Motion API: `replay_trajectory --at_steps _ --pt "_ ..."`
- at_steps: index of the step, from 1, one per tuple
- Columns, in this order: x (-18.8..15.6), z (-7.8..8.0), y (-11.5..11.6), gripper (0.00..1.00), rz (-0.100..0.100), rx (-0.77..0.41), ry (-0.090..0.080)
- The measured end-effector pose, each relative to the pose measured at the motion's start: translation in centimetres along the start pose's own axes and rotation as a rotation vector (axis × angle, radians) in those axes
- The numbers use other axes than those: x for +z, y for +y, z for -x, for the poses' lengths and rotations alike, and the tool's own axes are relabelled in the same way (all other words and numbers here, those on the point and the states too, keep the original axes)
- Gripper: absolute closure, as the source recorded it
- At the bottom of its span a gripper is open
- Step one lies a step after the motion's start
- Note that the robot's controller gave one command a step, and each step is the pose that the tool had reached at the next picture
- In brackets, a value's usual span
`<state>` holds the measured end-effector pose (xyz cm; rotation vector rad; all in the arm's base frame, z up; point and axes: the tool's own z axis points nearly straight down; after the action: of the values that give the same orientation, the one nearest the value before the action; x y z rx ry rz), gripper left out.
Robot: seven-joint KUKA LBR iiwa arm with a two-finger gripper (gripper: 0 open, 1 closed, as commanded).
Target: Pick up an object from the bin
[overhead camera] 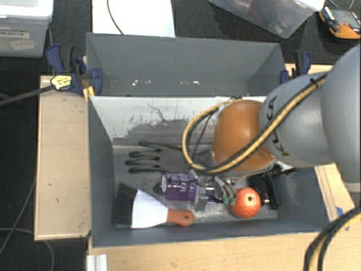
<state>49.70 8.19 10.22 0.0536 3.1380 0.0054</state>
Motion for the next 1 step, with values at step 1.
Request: replay_trajectory --at_steps 1 --pt "-4.07 0.31 0.06 1.0 0.002 0.001 -0.011"
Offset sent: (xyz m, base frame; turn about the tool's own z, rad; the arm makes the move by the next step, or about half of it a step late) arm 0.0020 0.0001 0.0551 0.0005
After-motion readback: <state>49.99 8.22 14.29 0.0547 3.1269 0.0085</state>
